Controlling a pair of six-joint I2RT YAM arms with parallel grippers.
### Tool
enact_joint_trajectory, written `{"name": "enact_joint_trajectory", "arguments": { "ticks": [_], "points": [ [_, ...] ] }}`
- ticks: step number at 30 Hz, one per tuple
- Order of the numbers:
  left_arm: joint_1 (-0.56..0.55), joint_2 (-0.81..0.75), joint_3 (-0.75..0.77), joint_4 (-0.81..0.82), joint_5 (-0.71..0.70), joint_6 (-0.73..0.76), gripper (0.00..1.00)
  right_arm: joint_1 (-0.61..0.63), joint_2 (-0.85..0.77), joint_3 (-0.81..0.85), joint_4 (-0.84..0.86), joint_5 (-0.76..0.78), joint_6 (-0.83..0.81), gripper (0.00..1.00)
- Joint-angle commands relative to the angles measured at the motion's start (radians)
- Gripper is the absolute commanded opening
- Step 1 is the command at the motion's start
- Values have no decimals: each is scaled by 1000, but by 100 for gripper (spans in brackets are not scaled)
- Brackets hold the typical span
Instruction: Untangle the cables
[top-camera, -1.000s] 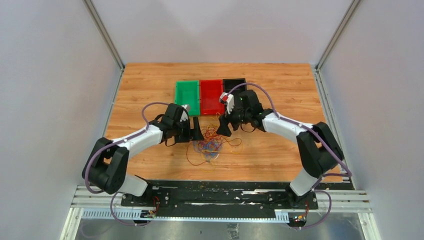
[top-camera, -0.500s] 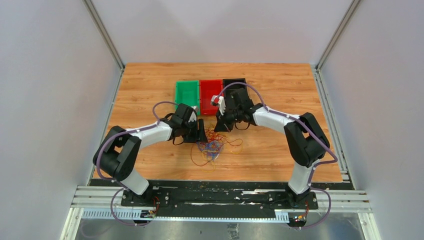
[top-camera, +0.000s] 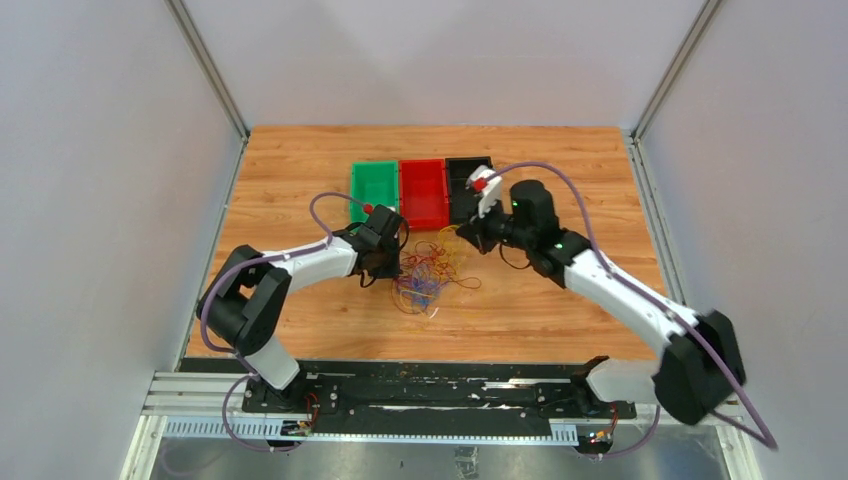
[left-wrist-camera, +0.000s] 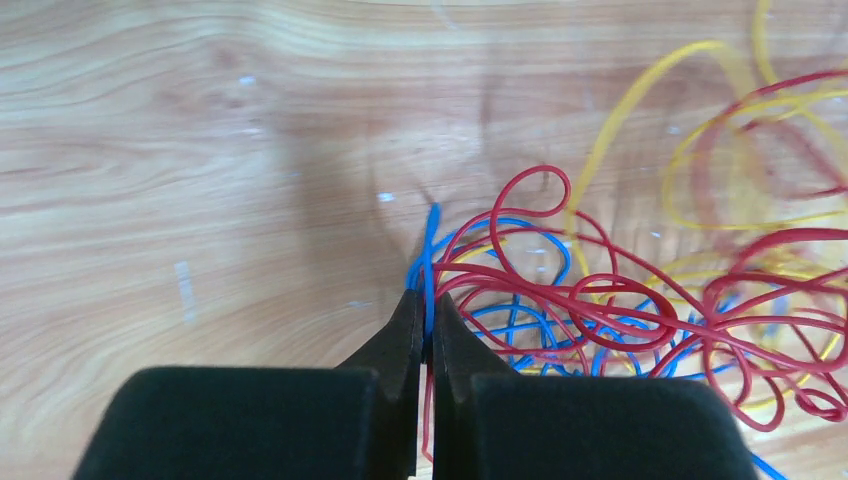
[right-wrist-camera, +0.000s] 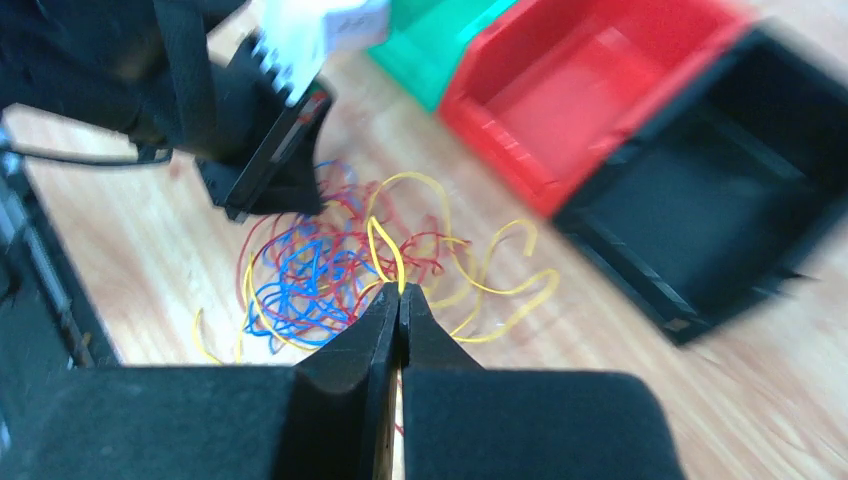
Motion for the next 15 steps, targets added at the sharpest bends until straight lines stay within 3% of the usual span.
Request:
{"name": "enact_joint_trajectory", "arguments": {
  "ticks": [1, 7, 15],
  "points": [
    [-1, -59, -22, -103, -218, 2, 0, 4, -259, -65, 24, 398, 117, 0],
    [0, -131, -60, -184, -353, 9, 0, -35, -574, -89, -76, 769, 143, 0],
    [36, -256, -137, -275, -448, 31, 0, -69, -751, -2, -155, 1213, 3, 0]
  ]
}}
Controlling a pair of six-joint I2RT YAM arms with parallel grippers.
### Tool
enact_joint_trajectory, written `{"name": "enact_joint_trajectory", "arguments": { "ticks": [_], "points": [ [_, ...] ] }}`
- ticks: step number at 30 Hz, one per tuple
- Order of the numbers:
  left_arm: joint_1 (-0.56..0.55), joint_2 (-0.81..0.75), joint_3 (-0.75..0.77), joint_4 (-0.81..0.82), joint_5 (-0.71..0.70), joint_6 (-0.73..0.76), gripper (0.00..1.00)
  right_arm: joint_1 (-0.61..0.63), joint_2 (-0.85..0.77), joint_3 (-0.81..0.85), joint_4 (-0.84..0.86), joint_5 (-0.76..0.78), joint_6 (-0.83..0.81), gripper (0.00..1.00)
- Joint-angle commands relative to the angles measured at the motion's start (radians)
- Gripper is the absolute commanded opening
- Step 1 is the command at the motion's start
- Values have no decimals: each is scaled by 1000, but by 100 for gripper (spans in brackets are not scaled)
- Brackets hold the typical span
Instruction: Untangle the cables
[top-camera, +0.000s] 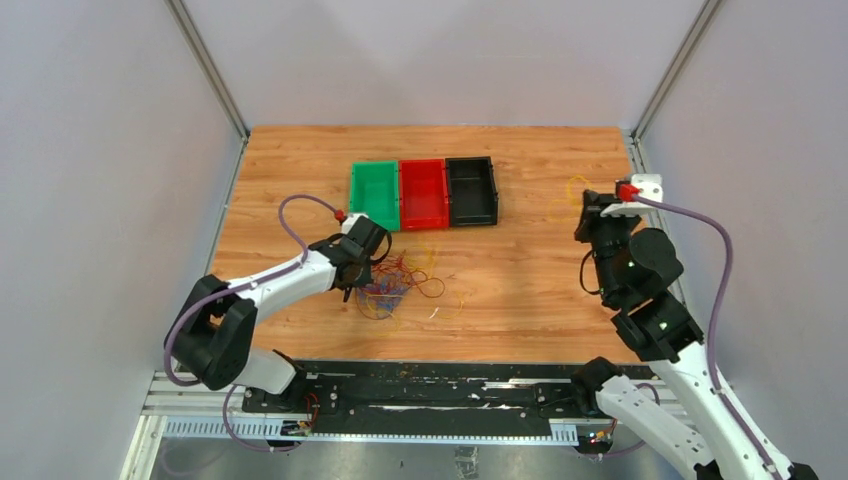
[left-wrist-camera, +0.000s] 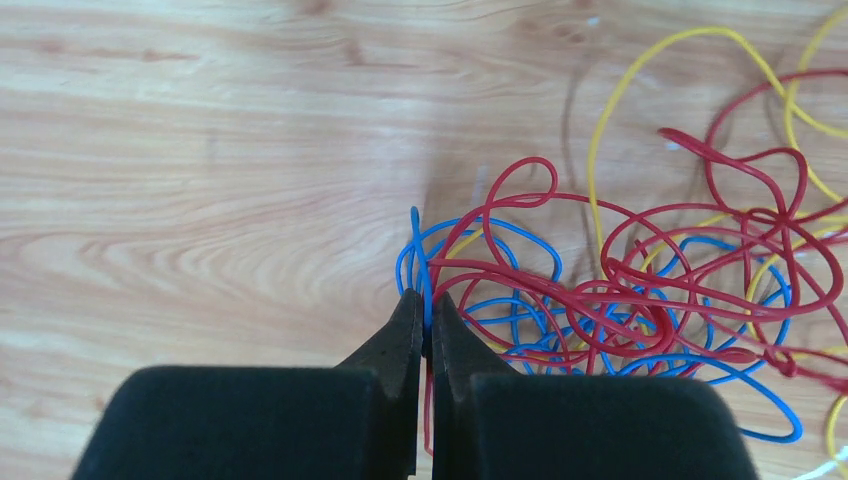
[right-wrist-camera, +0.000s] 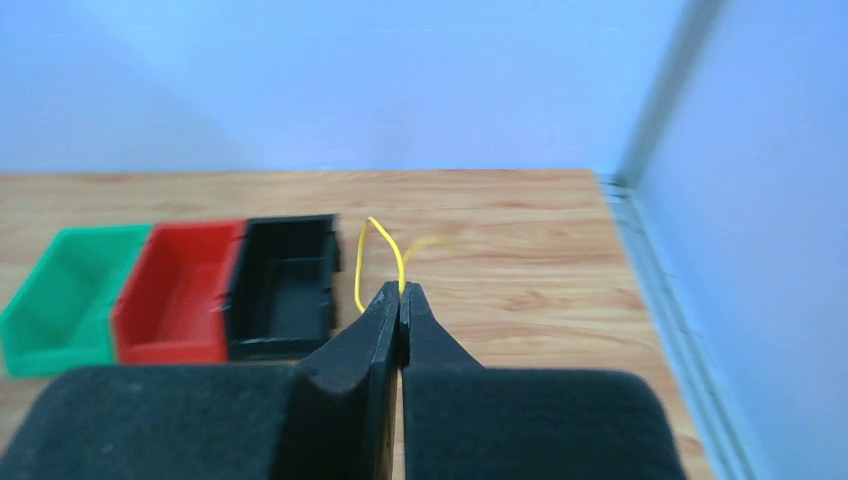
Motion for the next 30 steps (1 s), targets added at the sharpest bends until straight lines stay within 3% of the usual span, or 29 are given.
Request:
{"name": "enact_joint_trajectory", "arguments": {
  "ticks": [1, 4, 14, 19, 21, 24, 29, 30],
  "points": [
    [39, -73, -60, -76, -96, 14, 0, -28, -51, 79, -68, 373, -113, 0],
    [71, -115, -99, -76, -82, 19, 0, -40, -68, 146, -84, 419, -171, 0],
    [72, -283, -133, 9, 82, 76, 0, -40, 66, 245, -119, 169, -149, 0],
    [72, -297, -112, 4, 91, 72, 10, -40, 213, 300, -93, 56, -120, 0],
    [72, -295, -100, -6, 83, 68, 23, -41, 291, 318, -65, -22, -109, 0],
    [72, -285, -68, -47, 46, 64, 63, -41, 398, 345, -17, -134, -78, 0],
    [72, -293, 16, -155, -26, 71, 97, -40, 588, 418, 50, -256, -51, 0],
    [72, -300, 35, -174, -39, 69, 99, -40, 627, 432, 56, -270, -49, 0]
  ]
}}
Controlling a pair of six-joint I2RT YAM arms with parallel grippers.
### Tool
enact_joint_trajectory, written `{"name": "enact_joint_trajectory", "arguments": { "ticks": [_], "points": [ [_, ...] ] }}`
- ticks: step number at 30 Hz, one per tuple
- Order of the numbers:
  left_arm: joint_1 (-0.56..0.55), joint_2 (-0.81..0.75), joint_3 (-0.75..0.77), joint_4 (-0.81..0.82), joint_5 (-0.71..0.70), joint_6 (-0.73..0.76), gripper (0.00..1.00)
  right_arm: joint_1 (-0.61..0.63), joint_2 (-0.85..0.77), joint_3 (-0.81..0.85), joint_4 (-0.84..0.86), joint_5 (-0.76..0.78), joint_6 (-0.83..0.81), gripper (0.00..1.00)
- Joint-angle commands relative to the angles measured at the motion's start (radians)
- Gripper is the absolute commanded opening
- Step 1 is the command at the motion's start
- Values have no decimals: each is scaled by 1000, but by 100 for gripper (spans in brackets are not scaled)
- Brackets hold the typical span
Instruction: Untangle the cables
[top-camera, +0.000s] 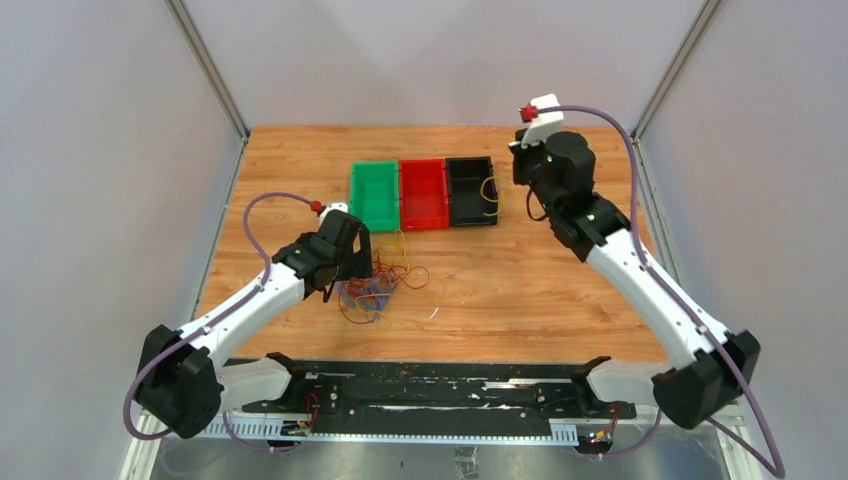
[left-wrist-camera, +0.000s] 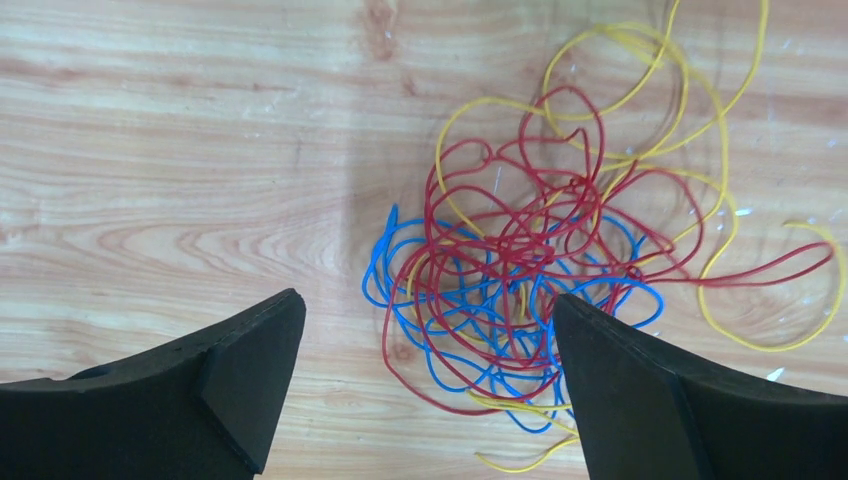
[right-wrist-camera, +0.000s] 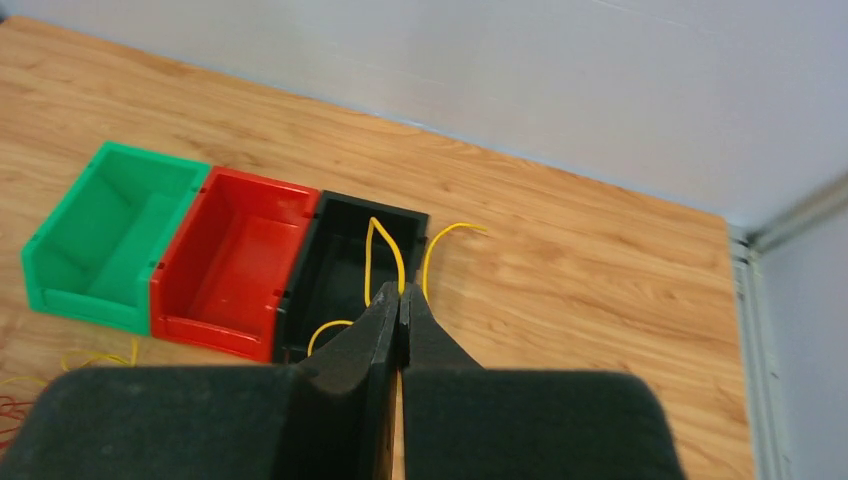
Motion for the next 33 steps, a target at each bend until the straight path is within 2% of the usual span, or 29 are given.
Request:
{"name": "enact_joint_trajectory", "arguments": {
  "ticks": [1, 10, 13, 23, 33],
  "points": [
    [1, -28, 98, -109, -87, -4, 100, -9, 128, 90, 103, -140, 30, 0],
    [2, -148, 122, -139, -93, -9, 100, -12, 377, 184, 210, -92, -61, 0],
    [1, -164, 113, -137, -84, -12, 100, -18, 451, 206, 237, -127, -76, 0],
    [1, -158, 85, -137, -77, -36, 100, -66, 652, 208, 264, -141, 59, 0],
    [1, -137, 84, -138, -69, -57, 100, -73, 775, 187, 236, -169, 141, 0]
  ]
}}
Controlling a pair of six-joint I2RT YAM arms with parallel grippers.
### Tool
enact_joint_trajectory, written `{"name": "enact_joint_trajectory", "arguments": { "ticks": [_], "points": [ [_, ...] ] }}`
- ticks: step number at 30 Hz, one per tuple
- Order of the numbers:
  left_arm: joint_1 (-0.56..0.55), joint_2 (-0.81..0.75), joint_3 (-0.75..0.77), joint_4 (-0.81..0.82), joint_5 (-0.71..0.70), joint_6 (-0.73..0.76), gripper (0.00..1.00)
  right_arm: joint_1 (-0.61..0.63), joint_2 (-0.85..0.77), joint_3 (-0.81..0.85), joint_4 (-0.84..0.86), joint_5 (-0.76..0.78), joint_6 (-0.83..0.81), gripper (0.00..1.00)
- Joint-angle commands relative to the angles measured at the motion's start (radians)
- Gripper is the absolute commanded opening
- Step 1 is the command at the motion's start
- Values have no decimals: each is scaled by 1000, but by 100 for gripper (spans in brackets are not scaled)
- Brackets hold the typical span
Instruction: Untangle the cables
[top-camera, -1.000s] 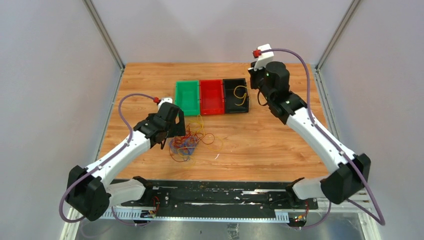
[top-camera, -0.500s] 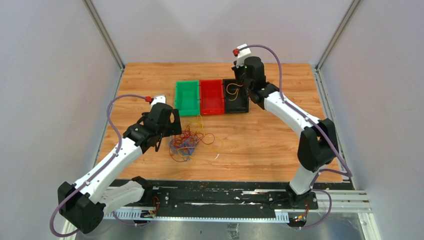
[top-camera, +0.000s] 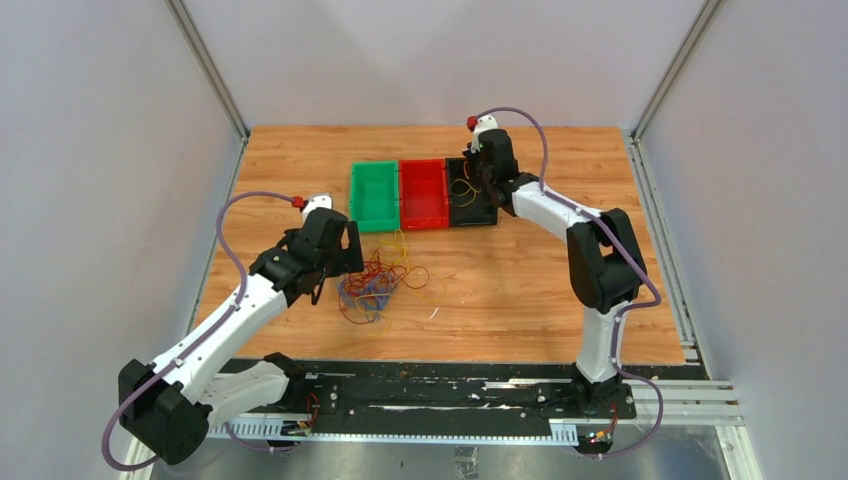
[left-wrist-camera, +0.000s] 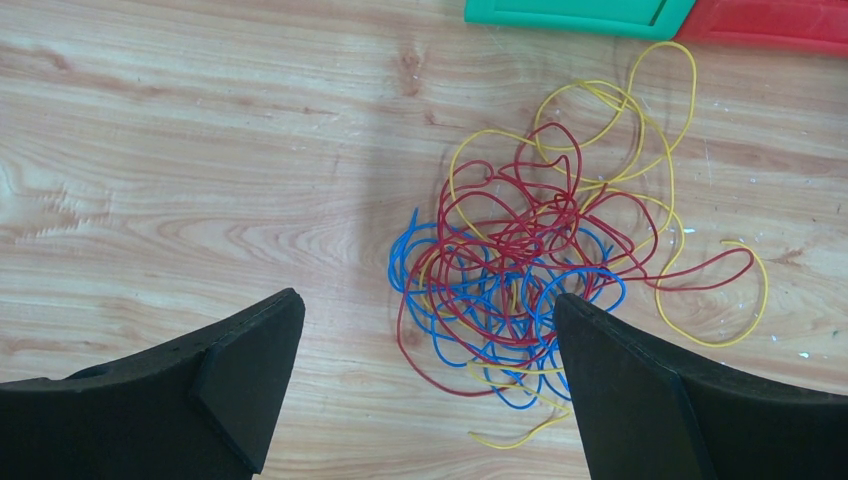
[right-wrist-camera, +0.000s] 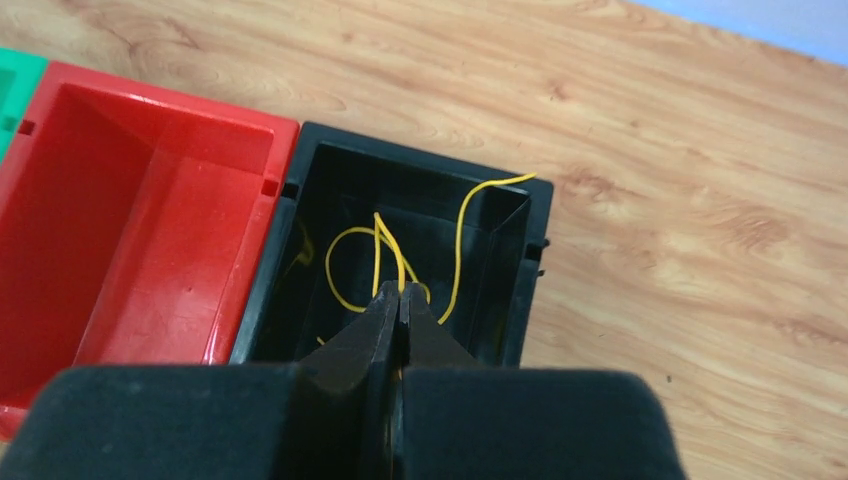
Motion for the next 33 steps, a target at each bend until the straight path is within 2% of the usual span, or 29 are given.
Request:
{"name": "enact_joint_trajectory", "arguments": {
  "ticks": [1, 9, 12, 15, 19, 23, 28, 33],
  "points": [
    [2, 8, -12, -3, -2, -24, 100, -5, 32, -14, -9, -13, 52, 1],
    [1, 17, -16, -2, 14, -45, 100, -5, 106, 43, -69, -49, 81, 4],
    [1, 19, -13, -2, 17, -47, 100, -6, 134, 56, -86, -98, 127, 0],
    [1, 14, -16, -2, 19, -52, 100, -4, 146, 56, -91, -160, 150, 0],
    [1, 9, -18, -3, 18, -58, 100, -4, 134, 52, -101, -127, 140, 0],
    [1, 16, -15, -3, 19, -59, 100, -4, 107, 46, -104, -119, 124, 7],
    [1, 36, -6, 0, 27, -52, 100, -4, 58, 37, -120, -68, 109, 26],
    [1, 52, -4, 7, 38, -52, 100, -5, -15, 17, -131, -99, 102, 33]
  ]
}}
